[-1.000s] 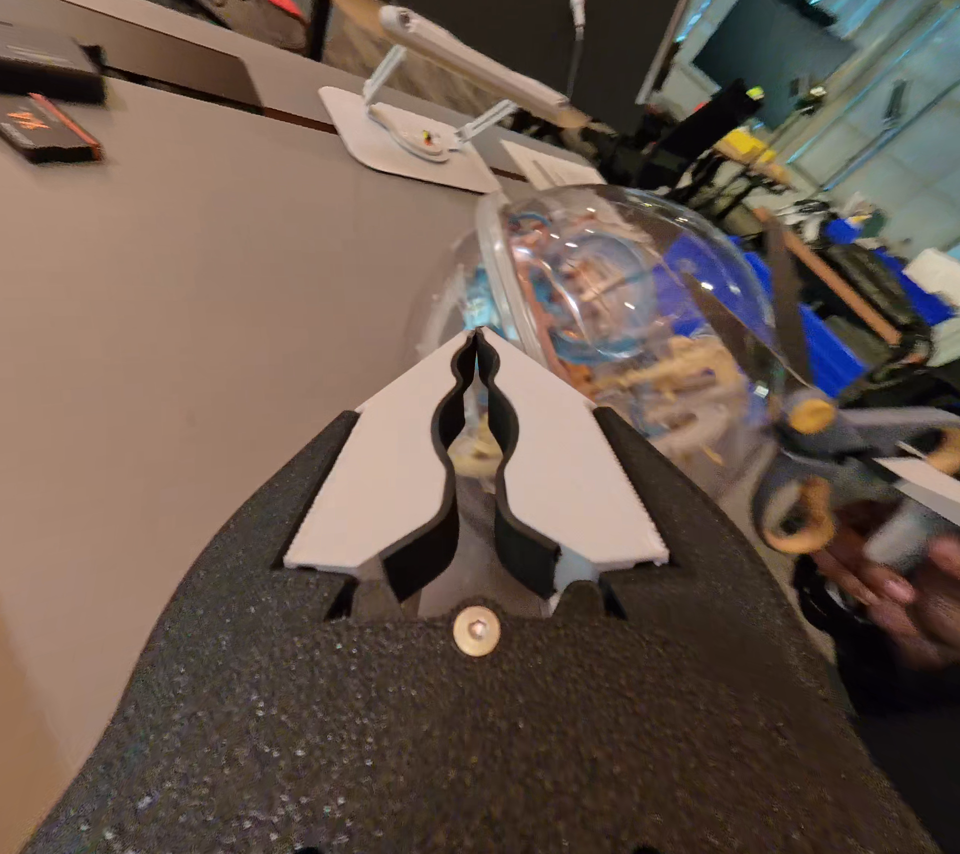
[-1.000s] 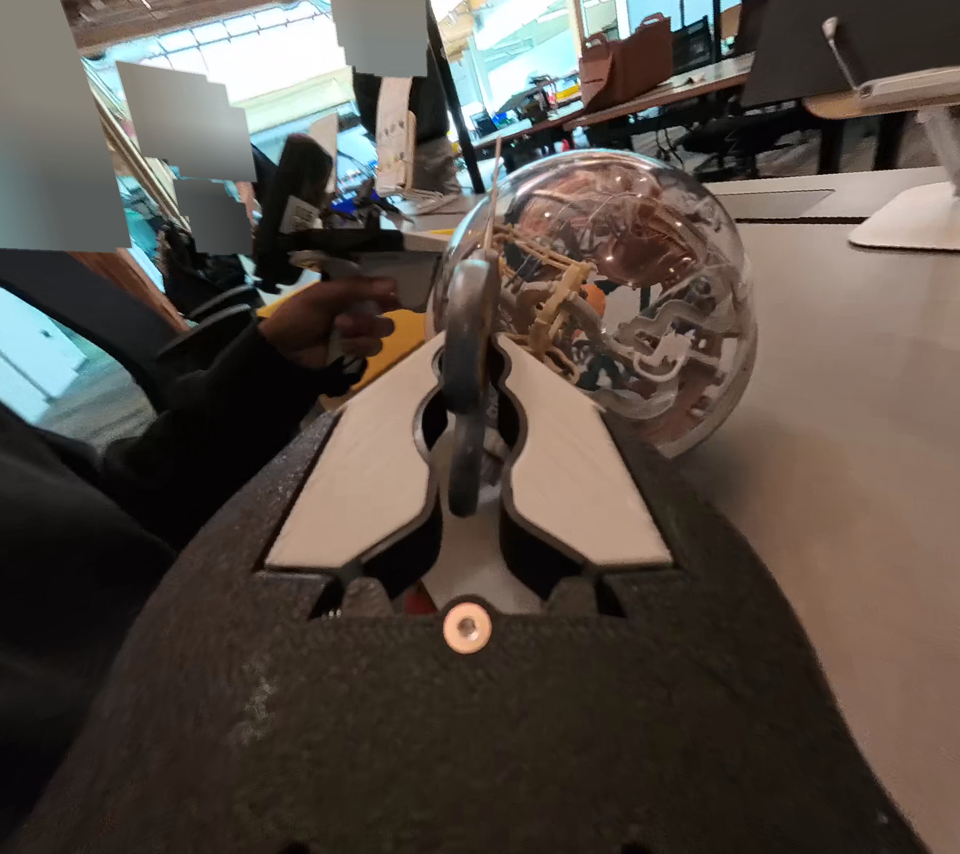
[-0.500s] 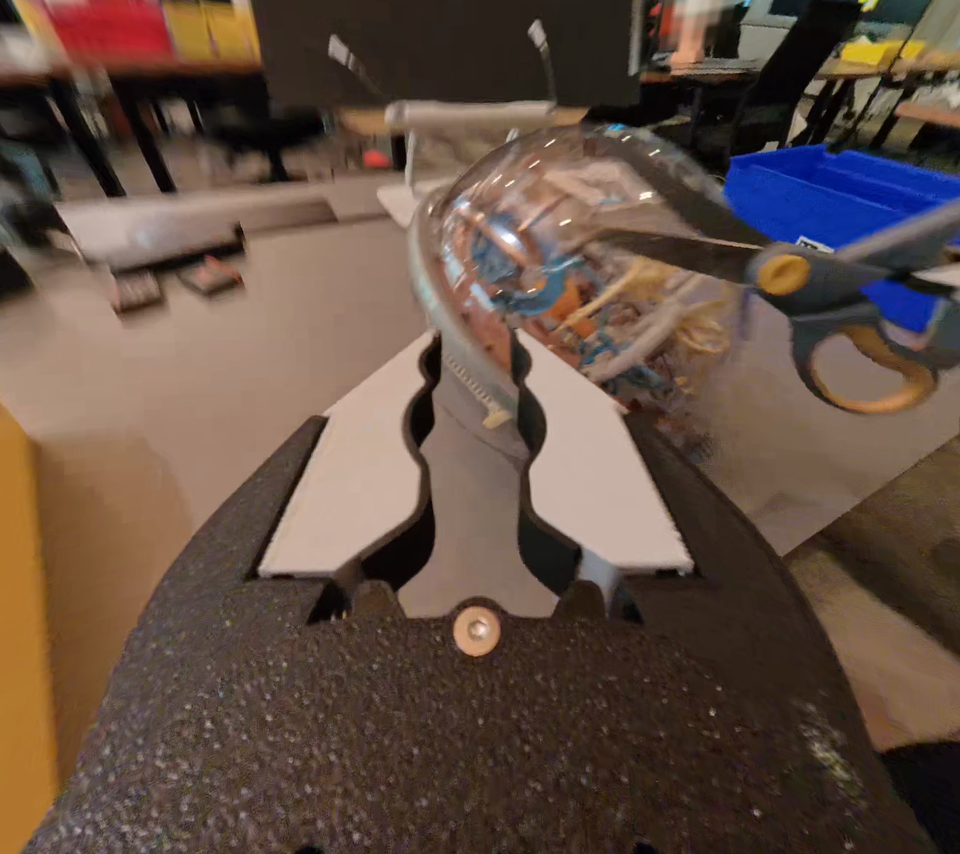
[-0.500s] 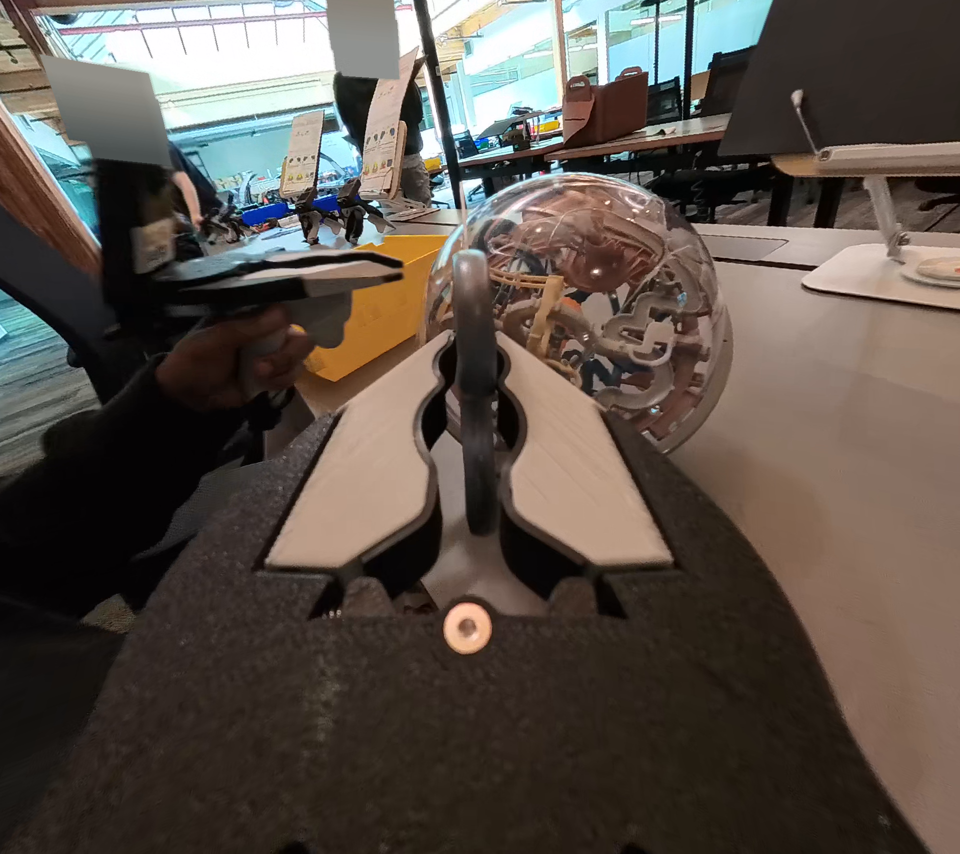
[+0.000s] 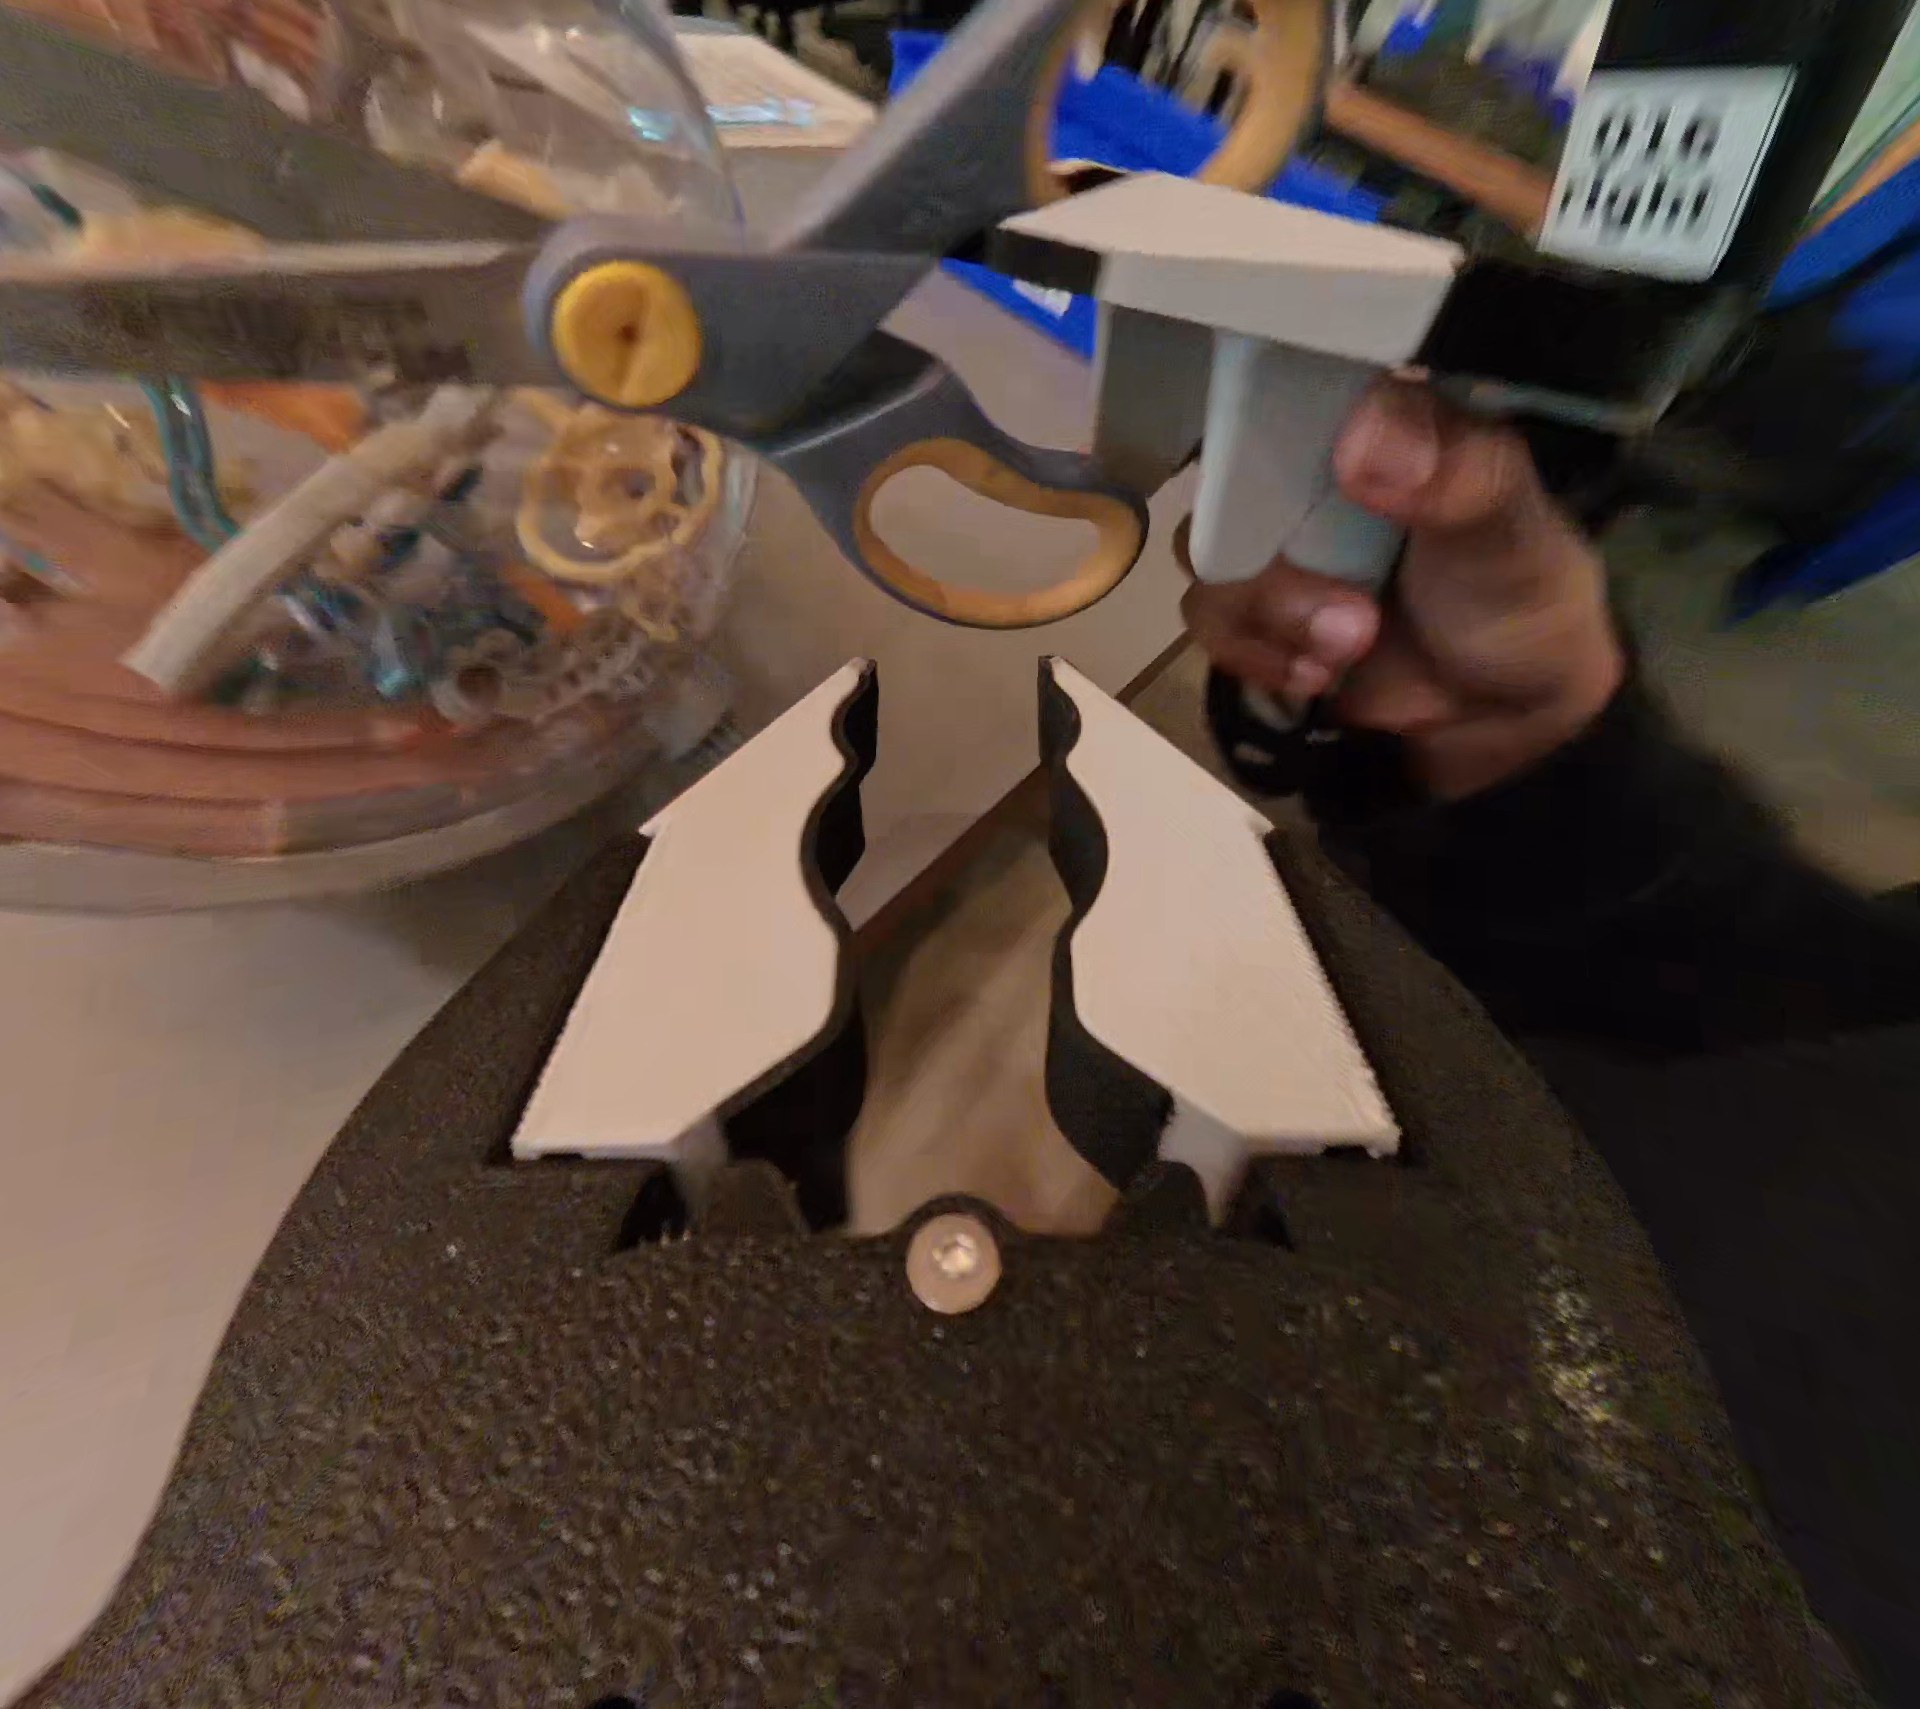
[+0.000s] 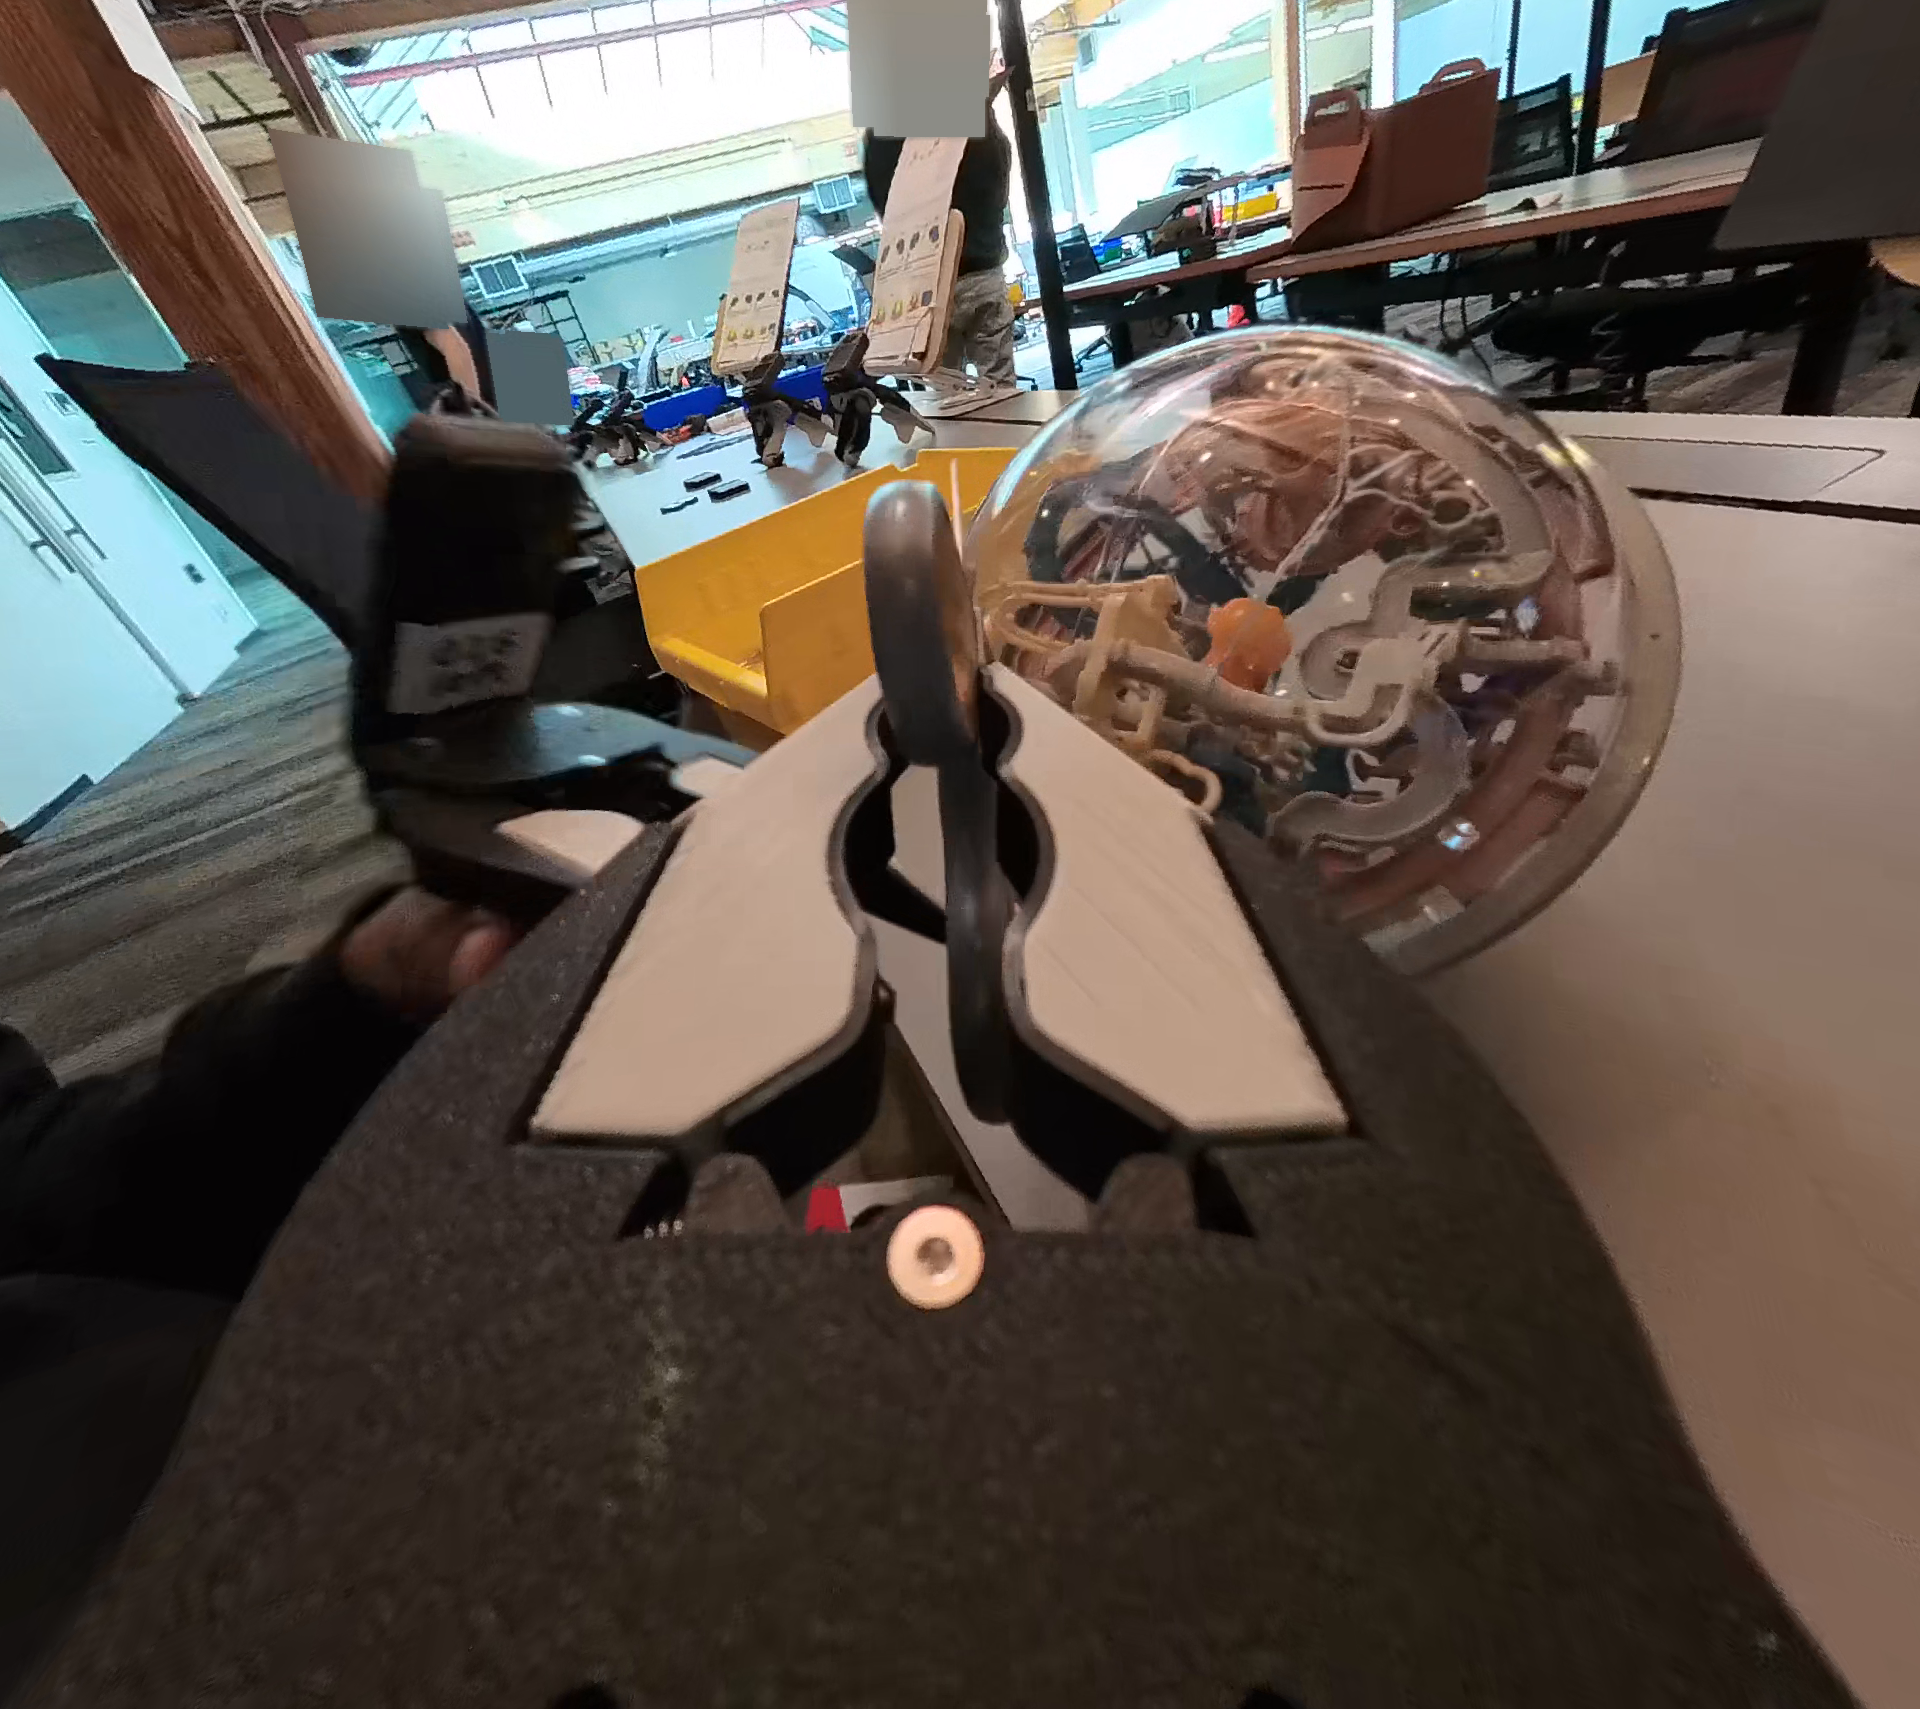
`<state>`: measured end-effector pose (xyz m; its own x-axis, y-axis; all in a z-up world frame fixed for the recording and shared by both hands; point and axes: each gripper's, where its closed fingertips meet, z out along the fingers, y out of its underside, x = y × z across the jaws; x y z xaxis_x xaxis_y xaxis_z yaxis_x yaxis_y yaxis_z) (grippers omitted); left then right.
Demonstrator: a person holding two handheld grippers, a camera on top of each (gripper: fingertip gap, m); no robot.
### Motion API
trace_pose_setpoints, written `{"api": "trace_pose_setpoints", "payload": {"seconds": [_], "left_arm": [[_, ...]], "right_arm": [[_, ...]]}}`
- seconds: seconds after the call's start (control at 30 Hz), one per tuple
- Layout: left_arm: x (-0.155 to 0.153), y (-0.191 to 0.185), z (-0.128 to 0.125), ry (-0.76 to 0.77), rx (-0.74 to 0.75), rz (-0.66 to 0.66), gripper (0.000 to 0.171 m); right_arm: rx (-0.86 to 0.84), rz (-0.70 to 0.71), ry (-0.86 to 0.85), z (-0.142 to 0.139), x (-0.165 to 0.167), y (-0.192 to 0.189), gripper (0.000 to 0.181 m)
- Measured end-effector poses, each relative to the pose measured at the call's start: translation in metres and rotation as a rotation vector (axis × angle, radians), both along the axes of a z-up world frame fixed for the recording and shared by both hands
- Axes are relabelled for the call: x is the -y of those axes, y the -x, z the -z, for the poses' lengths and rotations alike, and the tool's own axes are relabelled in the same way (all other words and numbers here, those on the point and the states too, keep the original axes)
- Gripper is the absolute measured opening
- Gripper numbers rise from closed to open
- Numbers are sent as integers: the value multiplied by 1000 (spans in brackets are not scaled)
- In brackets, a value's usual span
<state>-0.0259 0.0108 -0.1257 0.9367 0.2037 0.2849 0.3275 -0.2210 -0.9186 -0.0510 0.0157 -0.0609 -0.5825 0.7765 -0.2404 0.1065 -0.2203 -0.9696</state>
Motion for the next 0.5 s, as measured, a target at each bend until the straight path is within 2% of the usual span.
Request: {"api": "trace_pose_setpoints", "payload": {"seconds": [0.07, 0.13, 0.2, 0.27, 0.37, 0.5], "left_arm": [[-4, 1, -2, -142, 179, 20, 30], [-8, -2, -18, -351, 329, 69, 31], [-6, -2, -34, -543, 467, 86, 50], [-1, 4, -42, -675, 571, 74, 50], [6, 10, -41, -730, 642, 55, 47], [18, 9, -35, -734, 641, 30, 41]], "right_arm": [[-3, -28, 17, -2, 5, 0, 10], [-6, -75, 39, -4, 16, -1, 10], [-10, -111, 55, -5, 27, -1, 10], [-27, -121, 38, -4, 36, -1, 10], [-41, -139, -38, 4, 51, -6, 10], [-38, -112, -136, 13, 63, -11, 21]]}}
